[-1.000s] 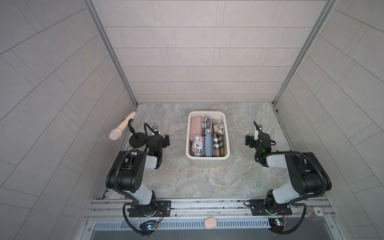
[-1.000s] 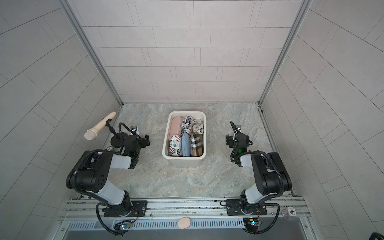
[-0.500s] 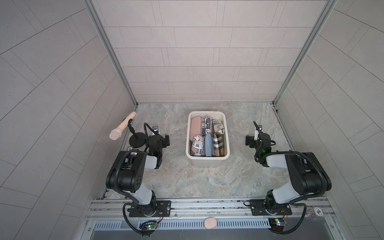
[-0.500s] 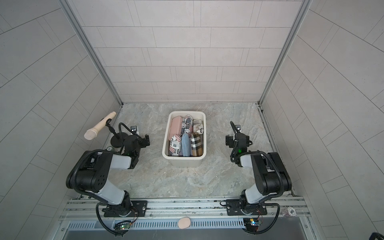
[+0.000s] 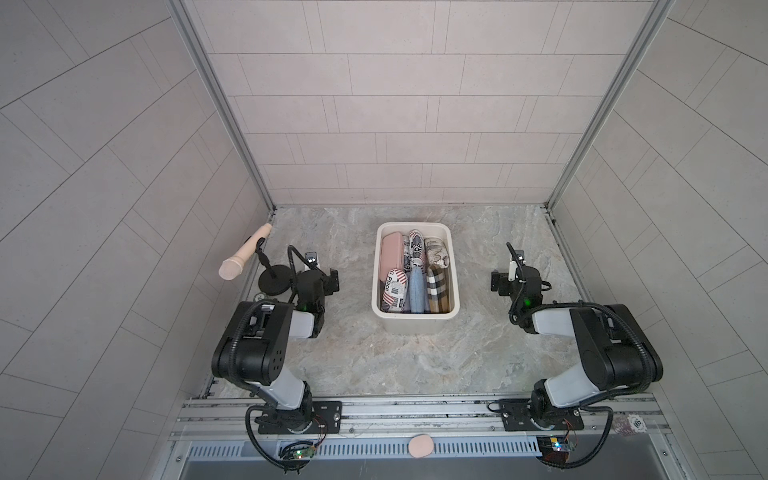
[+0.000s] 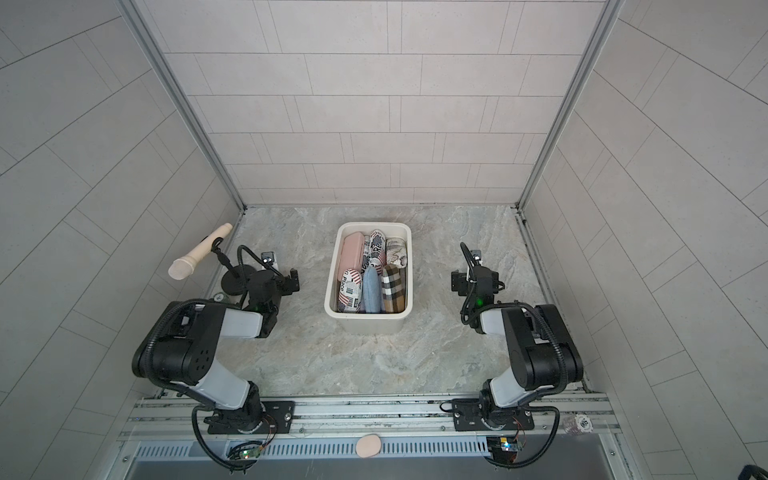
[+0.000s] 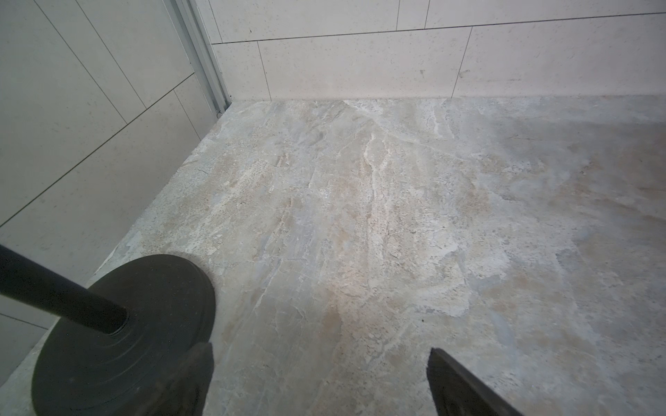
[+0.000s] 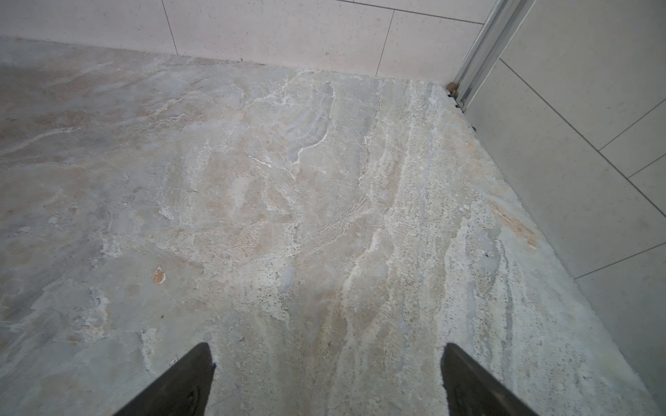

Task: Put the glasses cases into the storage boxes
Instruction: Reset both arms

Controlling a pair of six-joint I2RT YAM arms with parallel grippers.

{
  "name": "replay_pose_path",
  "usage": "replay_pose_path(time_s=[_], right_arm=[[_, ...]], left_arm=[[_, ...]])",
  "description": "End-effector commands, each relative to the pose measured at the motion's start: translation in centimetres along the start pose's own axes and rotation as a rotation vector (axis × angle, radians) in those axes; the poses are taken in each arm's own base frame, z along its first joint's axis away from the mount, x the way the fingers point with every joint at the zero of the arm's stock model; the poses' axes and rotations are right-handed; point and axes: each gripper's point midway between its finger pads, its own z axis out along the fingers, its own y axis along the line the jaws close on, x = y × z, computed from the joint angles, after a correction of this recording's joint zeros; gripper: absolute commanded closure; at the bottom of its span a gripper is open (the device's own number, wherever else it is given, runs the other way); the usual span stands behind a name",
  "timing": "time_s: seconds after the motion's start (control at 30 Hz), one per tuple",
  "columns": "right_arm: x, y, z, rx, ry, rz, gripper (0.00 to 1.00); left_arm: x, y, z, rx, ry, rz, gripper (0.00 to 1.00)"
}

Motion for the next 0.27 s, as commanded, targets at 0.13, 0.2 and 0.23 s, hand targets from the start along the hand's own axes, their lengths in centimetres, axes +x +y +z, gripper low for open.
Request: replay_pose_path(time_s=[0.13, 0.2, 0.23], right_arm=[[-0.79, 0.03, -0.02, 0.022, -0.011, -0.016, 0.0], [-0.8, -0.02, -0.08, 0.023, -0.012, -0.014, 0.0], [-0.87, -0.02, -0.14, 0.023, -0.016, -0.013, 0.0]], left_arm=[[-0.91, 0.09, 0.05, 0.001, -0.029, -0.008, 0.0], [-0.87, 0.11, 0.05, 0.001, -0.027, -0.007, 0.0], [-0.88, 0.12, 0.05, 0.001, -0.028, -0.007, 0.0]])
